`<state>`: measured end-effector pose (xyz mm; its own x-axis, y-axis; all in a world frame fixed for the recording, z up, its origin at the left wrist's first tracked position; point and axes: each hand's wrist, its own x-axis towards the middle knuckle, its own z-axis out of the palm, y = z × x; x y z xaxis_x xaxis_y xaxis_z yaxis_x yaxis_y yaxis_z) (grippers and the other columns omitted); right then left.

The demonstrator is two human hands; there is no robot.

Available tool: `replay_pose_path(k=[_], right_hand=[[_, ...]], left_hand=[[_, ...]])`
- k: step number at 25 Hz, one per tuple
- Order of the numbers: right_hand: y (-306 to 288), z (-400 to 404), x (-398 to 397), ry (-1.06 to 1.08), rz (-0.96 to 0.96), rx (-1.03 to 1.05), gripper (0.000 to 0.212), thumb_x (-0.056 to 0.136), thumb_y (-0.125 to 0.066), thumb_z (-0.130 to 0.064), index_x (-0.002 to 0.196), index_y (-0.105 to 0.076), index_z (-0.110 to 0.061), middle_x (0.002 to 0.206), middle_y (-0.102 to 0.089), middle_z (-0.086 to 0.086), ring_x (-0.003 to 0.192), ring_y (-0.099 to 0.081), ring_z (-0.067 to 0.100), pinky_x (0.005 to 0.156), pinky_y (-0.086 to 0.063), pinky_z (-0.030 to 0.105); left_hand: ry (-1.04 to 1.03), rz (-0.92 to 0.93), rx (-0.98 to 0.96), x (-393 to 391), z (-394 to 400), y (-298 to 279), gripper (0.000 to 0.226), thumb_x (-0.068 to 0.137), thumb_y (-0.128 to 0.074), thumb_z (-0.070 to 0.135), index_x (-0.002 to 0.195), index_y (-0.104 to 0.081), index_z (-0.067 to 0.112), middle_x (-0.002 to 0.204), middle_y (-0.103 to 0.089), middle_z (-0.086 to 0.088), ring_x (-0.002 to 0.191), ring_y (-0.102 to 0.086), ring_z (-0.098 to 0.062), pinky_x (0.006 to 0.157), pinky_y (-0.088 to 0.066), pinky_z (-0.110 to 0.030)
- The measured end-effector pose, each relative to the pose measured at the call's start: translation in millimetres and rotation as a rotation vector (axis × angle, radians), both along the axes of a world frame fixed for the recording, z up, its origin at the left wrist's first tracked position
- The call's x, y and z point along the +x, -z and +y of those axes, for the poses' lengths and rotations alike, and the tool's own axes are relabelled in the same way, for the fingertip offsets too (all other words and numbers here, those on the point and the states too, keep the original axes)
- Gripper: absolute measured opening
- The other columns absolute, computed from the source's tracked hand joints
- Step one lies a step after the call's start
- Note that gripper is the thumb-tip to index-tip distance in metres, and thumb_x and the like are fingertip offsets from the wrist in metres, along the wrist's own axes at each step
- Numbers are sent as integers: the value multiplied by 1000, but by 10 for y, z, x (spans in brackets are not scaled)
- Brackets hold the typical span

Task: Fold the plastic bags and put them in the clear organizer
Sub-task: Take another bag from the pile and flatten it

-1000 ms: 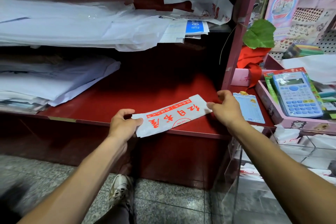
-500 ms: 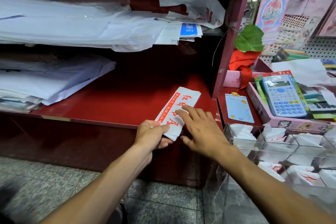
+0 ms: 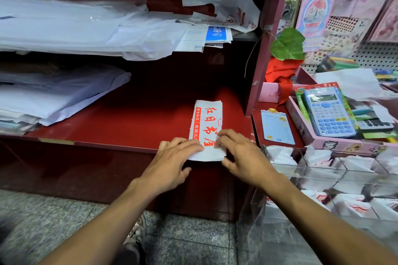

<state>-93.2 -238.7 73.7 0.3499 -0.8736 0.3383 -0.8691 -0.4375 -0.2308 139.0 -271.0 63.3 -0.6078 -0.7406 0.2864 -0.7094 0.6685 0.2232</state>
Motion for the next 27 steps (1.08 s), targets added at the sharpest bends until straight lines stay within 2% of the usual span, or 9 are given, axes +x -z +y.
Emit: replay_pose_path(k=[3, 6, 10, 13, 15, 17, 19, 22, 27], right_hand=[[36, -13, -30, -16, -48, -6, 24, 82, -63, -19, 106, -65, -20, 116, -65, -5, 101, -58, 22, 86, -48, 40], [46, -10, -14, 52, -184, 14, 13, 89, -62, -25, 101, -67, -22, 97, -69, -3, 96, -59, 20, 80, -45, 33], [24, -74, -5, 126, -385, 97, 10, 95, -60, -35, 98, -66, -27, 89, -69, -3, 89, -56, 17, 76, -42, 33], [-23, -83, 4, 149, -571, 156, 13, 95, -60, -29, 83, -59, -34, 76, -65, -12, 77, -57, 8, 72, -45, 30], [-44, -93, 17, 192, -628, 180, 21, 95, -60, -24, 76, -57, -33, 66, -58, -16, 65, -50, 1, 65, -42, 24], [-41, -129, 44, 244, -650, 199, 21, 95, -59, -25, 74, -59, -25, 63, -54, -10, 62, -46, 5, 64, -41, 29], [-29, -182, 79, 304, -632, 206, 22, 94, -58, -26, 76, -60, -13, 64, -55, 1, 62, -45, 13, 68, -44, 35], [-18, -231, 143, 392, -593, 201, 26, 94, -59, -29, 80, -64, -9, 66, -61, 7, 66, -53, 25, 83, -45, 39], [-52, -275, 197, 448, -595, 184, 19, 91, -62, -40, 89, -72, -23, 70, -68, -5, 79, -63, 21, 89, -48, 42]], left_hand=[[-75, 213, 2, -21, -78, 43, 46, 78, -73, 9, 119, -62, 29, 119, -64, 6, 112, -53, -14, 82, -27, -28], [-126, 376, 94, -26, -101, 41, 30, 79, -77, 10, 102, -70, 27, 106, -67, 5, 101, -60, -13, 87, -42, -32], [-224, 530, 207, -51, -89, -19, 18, 83, -77, 22, 97, -75, 34, 91, -69, 10, 89, -57, -5, 78, -41, -19], [-224, 601, 278, -73, -87, -59, 11, 87, -73, 22, 96, -77, 27, 91, -73, 15, 91, -63, -12, 80, -48, -29], [-229, 660, 336, -98, -79, -74, 10, 90, -69, 25, 87, -76, 19, 86, -75, 7, 86, -68, -16, 78, -51, -37], [-251, 689, 346, -127, -75, -73, 23, 87, -63, 35, 82, -73, 15, 81, -72, -6, 73, -63, -16, 73, -51, -42], [-280, 695, 336, -167, -66, -78, 21, 86, -62, 34, 84, -72, 16, 76, -69, -12, 66, -54, -11, 67, -49, -40], [-391, 697, 291, -211, -65, -101, 9, 86, -70, 20, 93, -70, 24, 61, -67, 2, 55, -54, -5, 64, -46, -29], [-405, 586, 206, -222, -5, -126, 21, 80, -74, 16, 94, -65, 30, 59, -59, 11, 58, -57, -8, 72, -53, -37]])
